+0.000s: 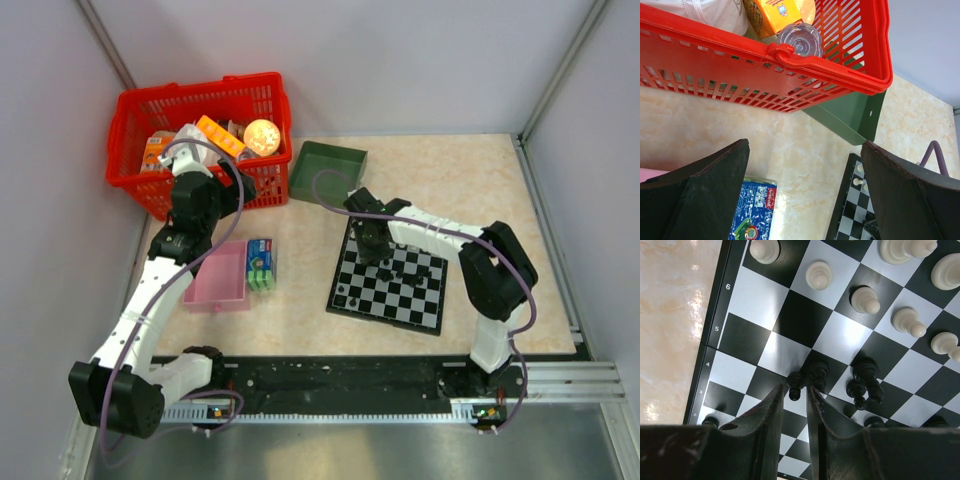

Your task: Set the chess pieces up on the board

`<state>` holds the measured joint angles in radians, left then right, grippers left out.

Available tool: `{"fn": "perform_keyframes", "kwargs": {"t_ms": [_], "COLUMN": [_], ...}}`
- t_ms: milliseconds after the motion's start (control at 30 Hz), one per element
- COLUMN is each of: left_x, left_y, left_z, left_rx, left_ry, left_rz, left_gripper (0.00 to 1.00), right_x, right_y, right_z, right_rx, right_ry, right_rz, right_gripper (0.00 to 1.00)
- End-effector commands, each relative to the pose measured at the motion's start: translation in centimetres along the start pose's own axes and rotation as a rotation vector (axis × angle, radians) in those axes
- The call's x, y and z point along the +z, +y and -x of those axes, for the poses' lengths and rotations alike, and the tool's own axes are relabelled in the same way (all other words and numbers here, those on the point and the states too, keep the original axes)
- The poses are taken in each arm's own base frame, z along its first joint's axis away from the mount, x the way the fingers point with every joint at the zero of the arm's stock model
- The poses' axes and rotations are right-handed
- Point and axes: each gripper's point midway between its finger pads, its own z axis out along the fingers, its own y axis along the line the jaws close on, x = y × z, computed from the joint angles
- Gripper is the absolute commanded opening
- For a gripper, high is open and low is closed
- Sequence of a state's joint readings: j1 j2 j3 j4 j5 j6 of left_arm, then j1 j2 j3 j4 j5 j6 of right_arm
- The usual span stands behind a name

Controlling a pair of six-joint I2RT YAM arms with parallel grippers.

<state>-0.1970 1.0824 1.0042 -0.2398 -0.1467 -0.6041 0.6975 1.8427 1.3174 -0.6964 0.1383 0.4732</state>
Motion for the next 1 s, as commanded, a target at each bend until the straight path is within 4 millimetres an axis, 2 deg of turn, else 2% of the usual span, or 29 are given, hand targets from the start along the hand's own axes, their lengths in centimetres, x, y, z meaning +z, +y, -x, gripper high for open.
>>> {"fn": "perform_keyframes", "kwargs": {"t_ms": [0, 400, 500, 667, 967], "left_x": [-0.2, -0.2, -0.2, -0.3, -0.4], "left_y": [-0.7, -0.9, -0.8, -0.9, -0.9], "left_z": [1.6, 1.7, 1.7, 1.6, 1.7], "left_rx": [-0.009, -0.010, -0.011, -0.013, -0.016], "left_ry": [-0.051, -0.052, -0.053, -0.051, -0.053], "left_rz": [-0.025, -0.031, -0.030, -0.034, -0.038], "left_gripper": [0.98, 0.98, 0.98, 0.98, 0.98], "right_x": [-0.4, -0.4, -1.0, -2.2, -3.5], "right_y": [0.4, 0.5, 0.7, 1.2, 4.3], "right_z": [2.3, 2.2, 2.1, 1.9, -2.1], "right_rx": [0.007, 0.002, -0.001, -0.014, -0.094], "right_ry": [-0.060, -0.058, -0.062, -0.067, -0.028], "right_rz": [0.000, 0.006, 0.023, 0.053, 0.098], "right_gripper": [0.24, 0.12, 0.05, 0.04, 0.04]}}
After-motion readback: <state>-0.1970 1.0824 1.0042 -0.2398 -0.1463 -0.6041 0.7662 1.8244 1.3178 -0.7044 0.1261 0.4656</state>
